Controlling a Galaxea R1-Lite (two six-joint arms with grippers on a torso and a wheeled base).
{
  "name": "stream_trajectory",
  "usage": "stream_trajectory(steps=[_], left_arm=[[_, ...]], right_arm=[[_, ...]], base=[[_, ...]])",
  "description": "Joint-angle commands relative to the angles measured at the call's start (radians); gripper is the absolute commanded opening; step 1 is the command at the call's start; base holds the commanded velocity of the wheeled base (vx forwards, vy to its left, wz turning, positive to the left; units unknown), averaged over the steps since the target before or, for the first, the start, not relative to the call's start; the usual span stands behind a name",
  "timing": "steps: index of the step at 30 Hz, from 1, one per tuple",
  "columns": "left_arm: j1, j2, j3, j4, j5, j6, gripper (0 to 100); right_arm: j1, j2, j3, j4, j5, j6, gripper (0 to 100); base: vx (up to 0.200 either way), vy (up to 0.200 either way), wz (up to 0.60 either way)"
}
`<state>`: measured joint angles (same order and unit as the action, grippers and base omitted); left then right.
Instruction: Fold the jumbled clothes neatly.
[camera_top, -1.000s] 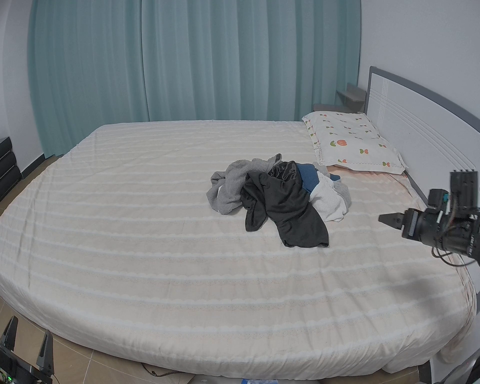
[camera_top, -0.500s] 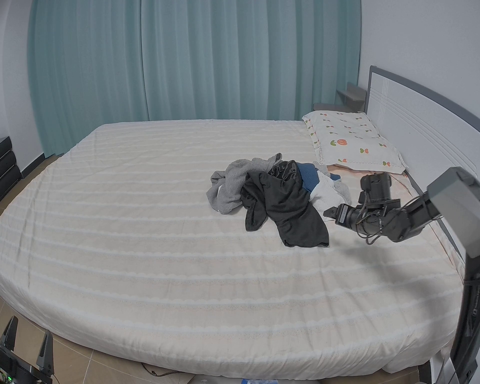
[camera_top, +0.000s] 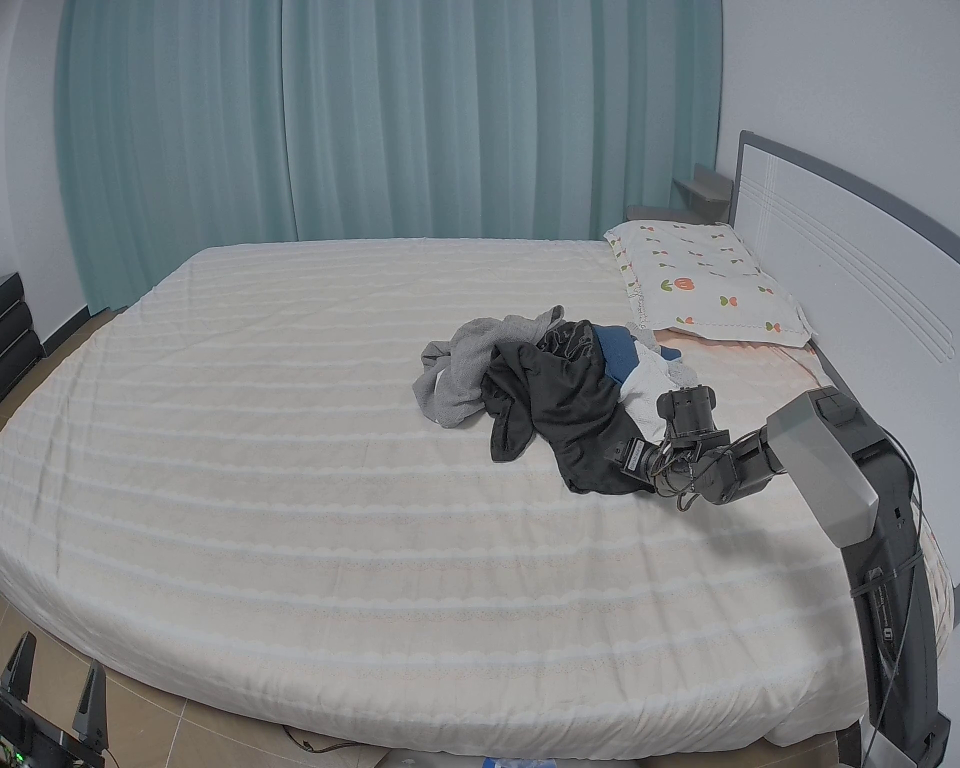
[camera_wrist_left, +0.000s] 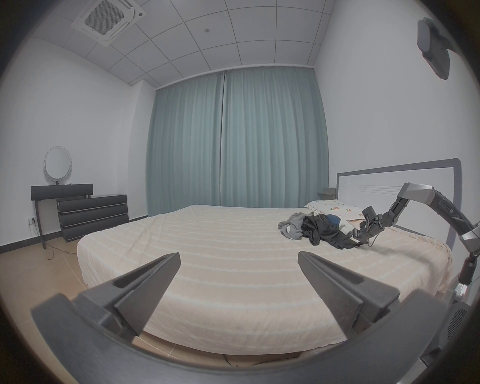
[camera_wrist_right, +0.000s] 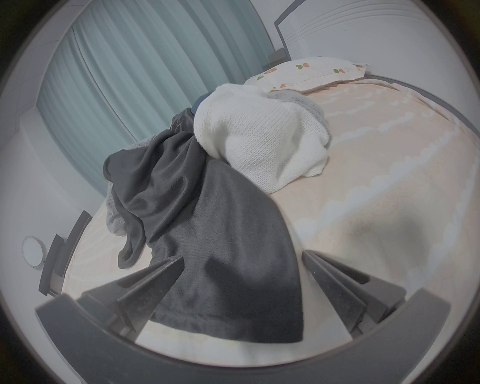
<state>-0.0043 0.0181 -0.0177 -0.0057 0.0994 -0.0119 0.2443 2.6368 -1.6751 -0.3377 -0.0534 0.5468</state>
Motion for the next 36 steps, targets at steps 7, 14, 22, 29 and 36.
stream_trajectory(steps=[7, 14, 22, 29, 36], left_arm=[[0.0, -0.017, 0.018, 0.0, 0.0, 0.0, 100], [0.001, -0.017, 0.018, 0.0, 0.0, 0.0, 100], [0.0, -0.017, 0.018, 0.0, 0.0, 0.0, 100], [0.0, -0.018, 0.018, 0.0, 0.0, 0.0, 100], [0.0, -0.017, 0.018, 0.0, 0.0, 0.0, 100]], right_arm=[[0.021, 0.084, -0.127, 0.043, 0.0, 0.039, 0], [0.013, 0.04, -0.08, 0.042, 0.0, 0.044, 0], [-0.006, -0.153, 0.135, 0.017, 0.02, 0.137, 0], [-0.002, -0.325, 0.383, -0.067, 0.089, 0.209, 0], [0.04, -0.615, 0.833, -0.345, 0.149, 0.277, 0]], base=[[0.0, 0.0, 0.0], [0.0, 0.0, 0.0], [0.0, 0.0, 0.0], [0.0, 0.0, 0.0], [0.0, 0.0, 0.0]])
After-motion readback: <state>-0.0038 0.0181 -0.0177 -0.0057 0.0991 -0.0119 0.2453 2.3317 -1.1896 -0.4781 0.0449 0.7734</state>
